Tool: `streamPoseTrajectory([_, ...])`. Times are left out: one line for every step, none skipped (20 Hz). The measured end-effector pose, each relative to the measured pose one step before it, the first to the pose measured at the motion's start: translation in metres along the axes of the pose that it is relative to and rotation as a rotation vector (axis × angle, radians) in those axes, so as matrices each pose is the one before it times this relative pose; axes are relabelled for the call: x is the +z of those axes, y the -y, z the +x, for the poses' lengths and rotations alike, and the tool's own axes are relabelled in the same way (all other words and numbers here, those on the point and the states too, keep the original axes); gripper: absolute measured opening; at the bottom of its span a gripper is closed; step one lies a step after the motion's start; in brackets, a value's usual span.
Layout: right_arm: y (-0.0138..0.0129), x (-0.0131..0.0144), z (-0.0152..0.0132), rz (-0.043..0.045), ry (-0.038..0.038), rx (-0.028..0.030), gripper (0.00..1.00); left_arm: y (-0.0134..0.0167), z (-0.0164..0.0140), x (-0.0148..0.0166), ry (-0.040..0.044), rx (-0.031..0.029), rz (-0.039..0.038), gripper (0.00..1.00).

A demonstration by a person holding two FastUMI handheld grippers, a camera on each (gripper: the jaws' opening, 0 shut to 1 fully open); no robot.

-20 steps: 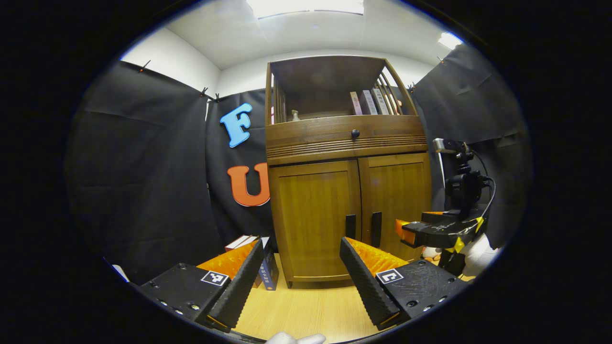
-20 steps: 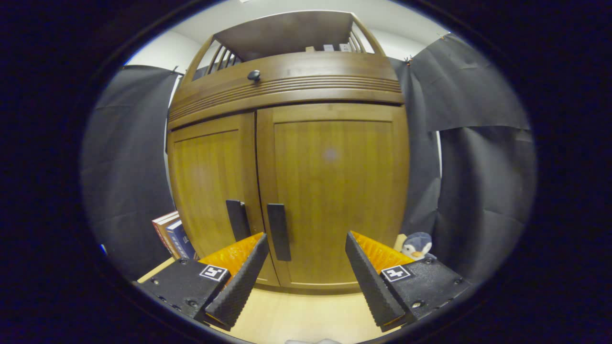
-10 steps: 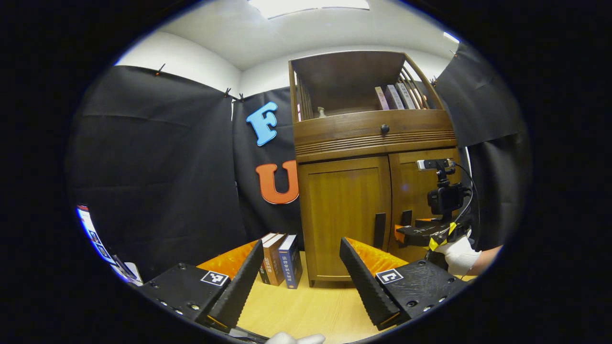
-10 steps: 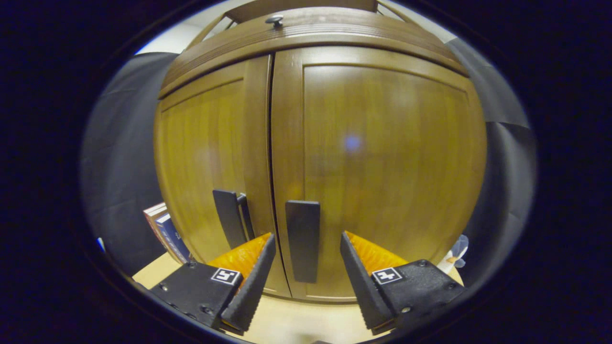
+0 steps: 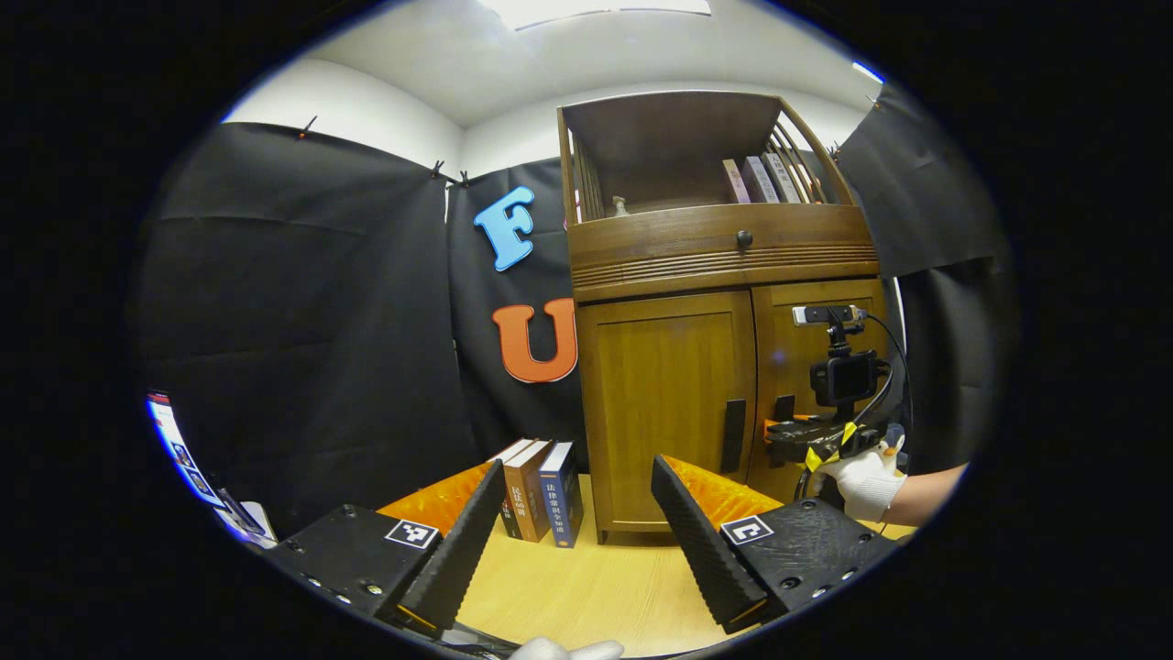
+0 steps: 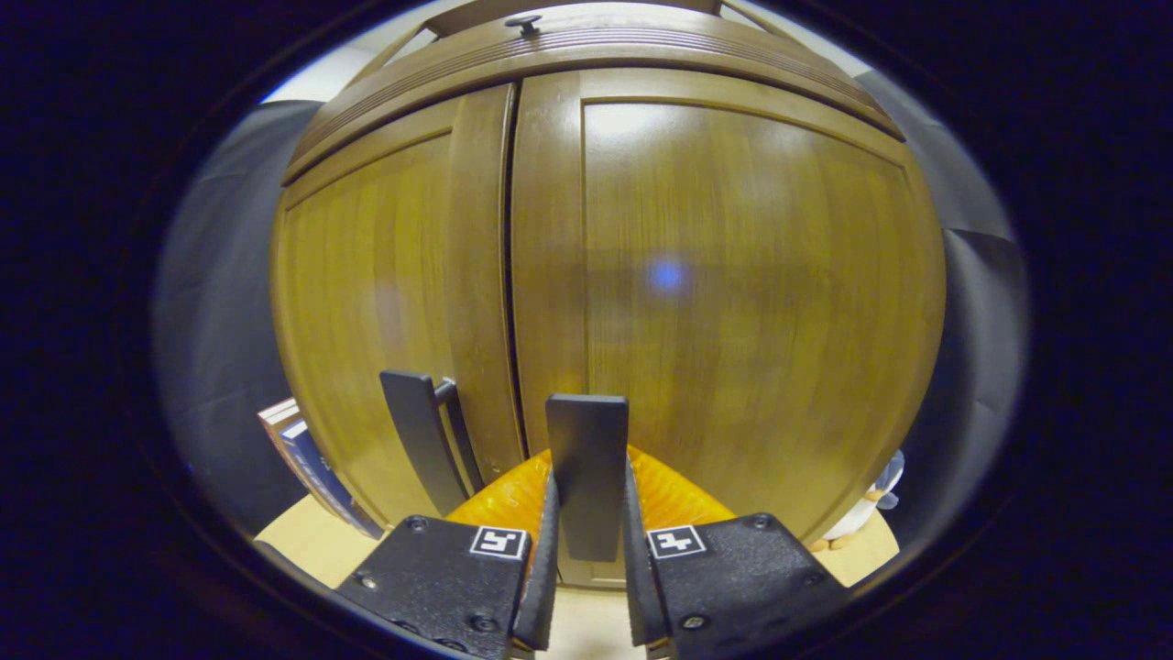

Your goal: Open the right door of the double-door shoe cabinet with the right hand, and open the left door with the left hand.

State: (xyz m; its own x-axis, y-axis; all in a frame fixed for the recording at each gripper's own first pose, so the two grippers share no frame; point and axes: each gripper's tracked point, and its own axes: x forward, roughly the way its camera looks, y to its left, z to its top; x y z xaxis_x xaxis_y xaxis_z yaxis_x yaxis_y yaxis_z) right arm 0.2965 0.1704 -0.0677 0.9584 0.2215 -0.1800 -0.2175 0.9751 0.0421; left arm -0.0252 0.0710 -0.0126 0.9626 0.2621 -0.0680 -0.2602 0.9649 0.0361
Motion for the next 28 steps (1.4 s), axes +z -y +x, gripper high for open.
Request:
streamPoseTrajectory([-0.00073,-0.00004,-0.00207,0.00687,-0.00617,0.01160,0.34,0.00063,0.00066,-0.00006,-0.00342,-0.01320,-0.00059,0.96])
streamPoseTrajectory([0.00048,-0.00087,-0.00288,-0.00025,-0.00826,0.00773,0.33,0.00230,0.00073,0.00048,-0.00233,-0.01697,-0.00088,0.96])
streamPoseTrajectory([0.00057,-0.00130,-0.00420,-0.00009,-0.00221,0.00280,0.33,0.00165,-0.00138,0.00067,-0.00022,-0.01451,0.00090,0.96])
streamPoseTrajectory([0.00016,-0.00214,-0.00612,-0.00475,0.00202,0.00034,0.31,0.00187,-0.00089,-0.00035,-0.00025,-0.01128,0.00265,0.96])
streamPoseTrajectory([0.00109,-0.00117,-0.00722,-0.00244,0.00085,-0.00084,0.31,0.00260,-0.00145,-0.00086,-0.00010,-0.01473,0.00188,0.96])
streamPoseTrajectory([0.00046,-0.00208,-0.00650,0.00359,0.00426,-0.00091,0.31,0.00342,-0.00092,0.00064,0.00234,-0.01400,0.00070,0.96])
streamPoseTrajectory([-0.00034,-0.00217,-0.00579,-0.00160,0.00363,0.00034,0.30,0.00263,-0.00263,0.00029,0.00548,-0.01304,0.00040,0.96])
streamPoseTrajectory([0.00167,-0.00211,-0.00653,-0.00442,0.00126,-0.00001,0.30,0.00337,-0.00246,0.00212,0.00742,-0.01121,0.00028,0.96])
streamPoseTrajectory([0.00185,-0.00112,-0.00667,-0.00101,-0.00214,0.00135,0.30,0.00241,-0.00233,0.00097,0.00696,-0.01235,-0.00087,0.96])
streamPoseTrajectory([-0.00032,-0.00231,-0.00710,0.00242,-0.00345,0.00155,0.30,0.00357,-0.00239,0.00065,0.00229,-0.01260,-0.00141,0.96])
streamPoseTrajectory([0.00142,-0.00106,-0.00704,0.00095,-0.00273,0.00106,0.30,0.00254,-0.00325,-0.00048,0.00268,-0.01146,-0.00275,0.96])
streamPoseTrajectory([0.00246,-0.00232,-0.00733,-0.00223,-0.00032,-0.00274,0.30,0.00336,-0.00314,0.00030,0.00222,-0.01481,-0.00159,0.96])
streamPoseTrajectory([0.00225,-0.00152,-0.00771,-0.00587,0.00140,-0.00471,0.29,0.00217,-0.00187,0.00036,0.00252,-0.00895,0.00039,0.96])
streamPoseTrajectory([0.00301,-0.00176,-0.00867,-0.00377,0.00159,-0.00474,0.29,0.00182,-0.00338,-0.00109,0.00102,-0.01073,0.00052,0.96])
streamPoseTrajectory([0.00326,-0.00166,-0.00768,0.00081,0.00226,-0.00425,0.29,0.00311,-0.00279,-0.00095,0.00024,-0.00914,0.00060,0.96])
streamPoseTrajectory([0.00208,-0.00228,-0.00908,0.00369,0.00056,-0.00400,0.29,0.00145,-0.00404,-0.00067,-0.00010,-0.00730,-0.00008,0.96])
streamPoseTrajectory([0.00430,-0.00200,-0.00640,0.00637,-0.00120,-0.00384,0.29,0.00311,-0.00365,-0.00182,-0.00211,-0.01009,-0.00072,0.96])
streamPoseTrajectory([0.00549,-0.00324,-0.00556,0.00591,-0.00110,-0.00512,0.29,0.00287,-0.00399,-0.00149,-0.00134,-0.01014,0.00000,0.96])
streamPoseTrajectory([0.00351,-0.00175,-0.00609,0.00360,-0.00167,-0.00589,0.29,0.00236,-0.00302,-0.00228,-0.00272,-0.01044,0.00153,0.96])
streamPoseTrajectory([0.00508,-0.00313,-0.00566,0.00428,-0.00133,-0.00711,0.29,0.00280,-0.00196,-0.00191,-0.00292,-0.01034,0.00093,0.96])
streamPoseTrajectory([0.00438,-0.00173,-0.00534,0.00422,0.00021,-0.00630,0.29,0.00247,-0.00140,-0.00119,-0.00089,-0.01031,0.00041,0.96])
streamPoseTrajectory([0.00373,-0.00221,-0.00562,0.00380,0.00212,-0.00576,0.29,0.00253,-0.00103,-0.00038,-0.00173,-0.00881,-0.00155,0.96])
streamPoseTrajectory([0.00476,-0.00067,-0.00602,0.00338,0.00121,-0.00675,0.28,0.00256,-0.00043,-0.00243,-0.00225,-0.00853,-0.00399,0.96])
streamPoseTrajectory([0.00477,-0.00275,-0.00547,0.00761,0.00260,-0.00786,0.28,0.00377,0.00040,-0.00102,-0.00263,-0.01173,-0.00631,0.96])
streamPoseTrajectory([0.00462,-0.00030,-0.00597,0.00844,0.00150,-0.00399,0.30,0.00369,-0.00006,-0.00179,-0.00310,-0.00957,-0.00481,0.96])
streamPoseTrajectory([0.00445,-0.00331,-0.00476,0.01002,-0.00024,-0.00069,0.28,0.00326,0.00067,-0.00195,-0.00569,-0.00898,-0.00351,0.96])
streamPoseTrajectory([0.00420,-0.00054,-0.00445,0.00749,-0.00168,0.00185,0.28,0.00296,0.00028,-0.00184,-0.00460,-0.00845,-0.00281,0.96])
streamPoseTrajectory([0.00416,-0.00250,-0.00419,0.00483,-0.00126,0.00070,0.28,0.00332,0.00100,0.00007,0.00037,-0.00629,-0.00330,0.96])
